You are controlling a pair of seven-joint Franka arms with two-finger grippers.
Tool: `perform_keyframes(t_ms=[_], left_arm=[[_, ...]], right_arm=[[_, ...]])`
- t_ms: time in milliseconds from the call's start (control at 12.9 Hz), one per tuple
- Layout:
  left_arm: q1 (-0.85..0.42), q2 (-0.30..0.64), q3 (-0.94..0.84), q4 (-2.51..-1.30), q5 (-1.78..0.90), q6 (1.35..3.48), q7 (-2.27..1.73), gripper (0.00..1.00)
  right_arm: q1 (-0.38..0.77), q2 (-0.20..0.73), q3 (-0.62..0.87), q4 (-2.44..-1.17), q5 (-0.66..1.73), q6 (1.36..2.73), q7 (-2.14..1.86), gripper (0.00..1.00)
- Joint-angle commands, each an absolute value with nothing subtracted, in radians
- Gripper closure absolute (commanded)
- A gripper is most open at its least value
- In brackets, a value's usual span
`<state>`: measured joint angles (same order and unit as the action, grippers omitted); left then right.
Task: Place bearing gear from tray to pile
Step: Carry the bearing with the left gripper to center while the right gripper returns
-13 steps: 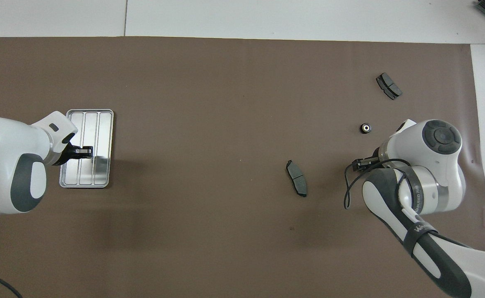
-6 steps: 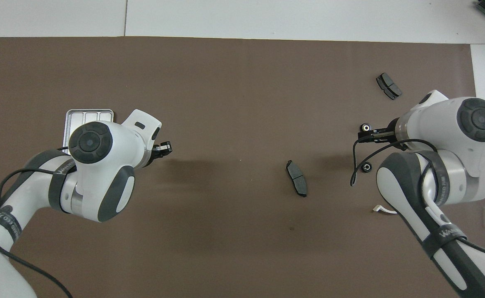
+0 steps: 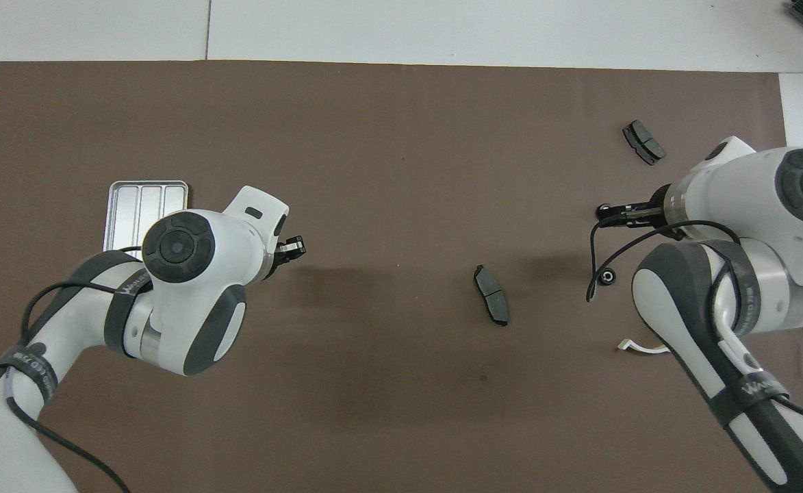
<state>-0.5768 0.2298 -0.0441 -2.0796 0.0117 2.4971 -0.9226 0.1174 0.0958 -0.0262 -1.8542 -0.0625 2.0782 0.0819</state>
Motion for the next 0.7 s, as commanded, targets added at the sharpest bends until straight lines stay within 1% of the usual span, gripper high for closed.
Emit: perform_keyframes(t_ms=[0, 77, 232, 309, 386, 464, 618], left_arm=[[-0.638, 0.331, -0.028, -1.944, 0.017, 2.502, -0.994, 0.87], [-0.649, 0.35, -0.029, -1.918, 0.017, 2.506, -0.994, 0.85], [-0.65, 0.357, -0.032, -1.914, 0.018, 2.525, -0.989, 0.47], [-0.649, 0.357, -0.032, -1.914, 0.018, 2.528, -0.983, 0.26], [-0.646, 0.357, -0.032, -1.914, 0.018, 2.528, -0.98, 0.02], [-0.637, 0.357, -0.031, -1.913, 0.024, 2.52, -0.977, 0.0], [-0.6, 0.362, -0.031, -1.873, 0.028, 2.464, -0.973, 0.0]], right_arm=[[0.147, 0.156, -0.021, -1.714, -0.051, 1.978, 0.126, 0.0], [0.162, 0.17, -0.021, -1.679, -0.048, 1.941, 0.13, 0.0], [0.201, 0.186, -0.021, -1.669, -0.009, 1.922, 0.147, 0.0], [0.209, 0.196, -0.021, -1.669, -0.006, 1.925, 0.149, 0.0], [0.21, 0.204, -0.021, -1.669, -0.005, 1.936, 0.149, 0.0], [0.21, 0.21, -0.021, -1.669, 0.001, 1.942, 0.149, 0.0], [0.231, 0.228, -0.021, -1.669, 0.041, 1.965, 0.172, 0.0]])
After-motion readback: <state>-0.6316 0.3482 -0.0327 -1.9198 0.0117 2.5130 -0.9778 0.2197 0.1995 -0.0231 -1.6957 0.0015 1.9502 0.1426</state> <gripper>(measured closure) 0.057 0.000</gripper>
